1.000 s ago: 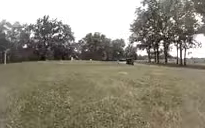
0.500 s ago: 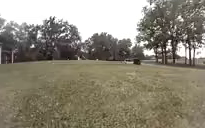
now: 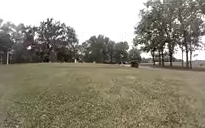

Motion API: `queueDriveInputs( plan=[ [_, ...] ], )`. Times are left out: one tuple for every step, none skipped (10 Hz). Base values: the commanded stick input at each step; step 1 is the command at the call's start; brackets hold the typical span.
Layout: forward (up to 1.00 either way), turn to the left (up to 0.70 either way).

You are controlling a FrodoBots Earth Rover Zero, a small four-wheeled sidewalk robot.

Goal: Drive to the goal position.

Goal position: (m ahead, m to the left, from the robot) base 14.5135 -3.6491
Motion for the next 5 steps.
queueDriveInputs(
  plan=[
    [0.7,0.0],
    [0.7,0.0],
    [0.7,0.0],
    [0.7,0.0],
    [0.7,0.0]
  ],
)
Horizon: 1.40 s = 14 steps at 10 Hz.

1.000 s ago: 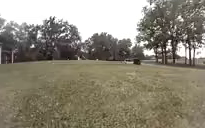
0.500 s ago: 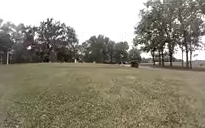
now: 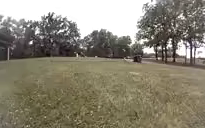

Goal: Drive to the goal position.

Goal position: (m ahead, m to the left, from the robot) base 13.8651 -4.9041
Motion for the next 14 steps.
queueDriveInputs(
  plan=[
    [0.7,0.0],
    [0.7,0.0],
    [0.7,0.0],
    [0.7,0.0],
    [0.7,0.0],
    [0.7,0.0],
    [0.7,0.0],
    [0.7,0.0],
    [0.7,0.0],
    [0.7,0.0],
    [0.7,0.0],
    [0.7,0.0],
    [0.7,0.0],
    [0.7,0.0]
  ],
)
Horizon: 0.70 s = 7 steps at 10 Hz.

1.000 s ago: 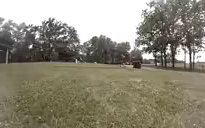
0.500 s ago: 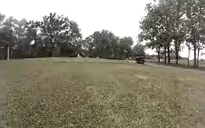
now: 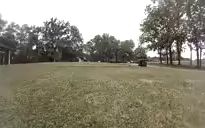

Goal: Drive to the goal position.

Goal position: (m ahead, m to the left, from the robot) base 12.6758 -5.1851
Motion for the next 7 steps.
queueDriveInputs(
  plan=[
    [0.7,0.0],
    [0.7,0.0],
    [0.7,0.0],
    [0.7,0.0],
    [0.7,0.0],
    [0.7,0.0],
    [0.7,0.0]
  ],
)
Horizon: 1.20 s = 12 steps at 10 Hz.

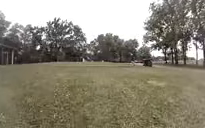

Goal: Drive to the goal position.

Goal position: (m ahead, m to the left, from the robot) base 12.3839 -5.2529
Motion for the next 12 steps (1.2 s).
queueDriveInputs(
  plan=[
    [0.7,0.0],
    [0.7,0.0],
    [0.7,0.0],
    [0.7,0.0],
    [0.7,0.0],
    [0.7,0.0],
    [0.7,0.0],
    [0.7,0.0],
    [0.7,0.0],
    [0.7,0.0],
    [0.7,0.0],
    [0.7,0.0]
  ],
)
